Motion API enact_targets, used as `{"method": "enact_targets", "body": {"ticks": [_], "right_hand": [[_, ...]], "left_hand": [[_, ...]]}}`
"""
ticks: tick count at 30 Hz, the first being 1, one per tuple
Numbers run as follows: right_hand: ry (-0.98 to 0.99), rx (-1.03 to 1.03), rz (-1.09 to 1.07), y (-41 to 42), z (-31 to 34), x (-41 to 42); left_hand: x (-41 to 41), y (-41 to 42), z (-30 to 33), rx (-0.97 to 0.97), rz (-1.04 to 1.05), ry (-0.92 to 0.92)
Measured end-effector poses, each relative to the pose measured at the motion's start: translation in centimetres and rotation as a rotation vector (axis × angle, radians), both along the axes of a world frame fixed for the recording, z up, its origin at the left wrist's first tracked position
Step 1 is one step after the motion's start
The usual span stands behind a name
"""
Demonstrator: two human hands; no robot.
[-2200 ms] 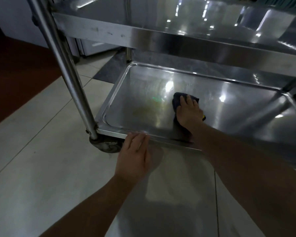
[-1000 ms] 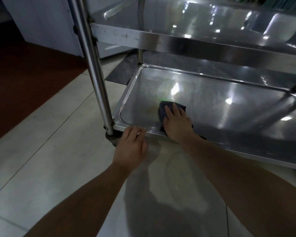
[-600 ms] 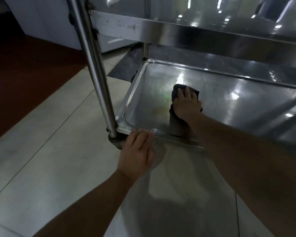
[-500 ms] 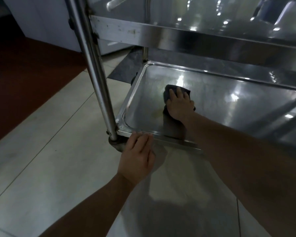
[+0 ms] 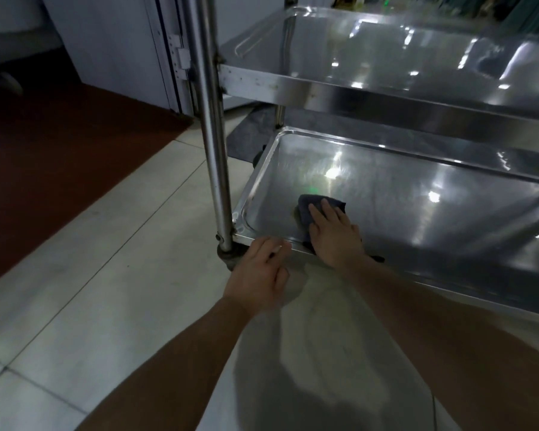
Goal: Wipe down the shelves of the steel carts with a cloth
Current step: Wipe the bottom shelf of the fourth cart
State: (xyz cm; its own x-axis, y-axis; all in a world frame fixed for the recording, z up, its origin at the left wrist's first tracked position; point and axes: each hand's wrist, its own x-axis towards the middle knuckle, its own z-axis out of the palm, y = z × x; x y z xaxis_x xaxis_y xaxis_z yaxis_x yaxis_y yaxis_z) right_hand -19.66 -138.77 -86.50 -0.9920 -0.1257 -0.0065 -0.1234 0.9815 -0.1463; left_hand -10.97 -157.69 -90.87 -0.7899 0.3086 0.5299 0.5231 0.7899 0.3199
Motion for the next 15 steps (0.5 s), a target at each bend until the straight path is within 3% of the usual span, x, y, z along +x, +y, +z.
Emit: {"method": "enact_targets", "body": {"ticks": [5,15], "right_hand": [[0.013,-0.029,-0.008,-3.2,-0.3,0.7],[0.052,-0.008,0.042,-6.1,-0.9,-4.0]], "left_hand": [[-0.6,-2.5,-0.3,0.045,0.197,-0.02],[-1.0,-2.5,-1.9,0.121,0.152,0.084]]}}
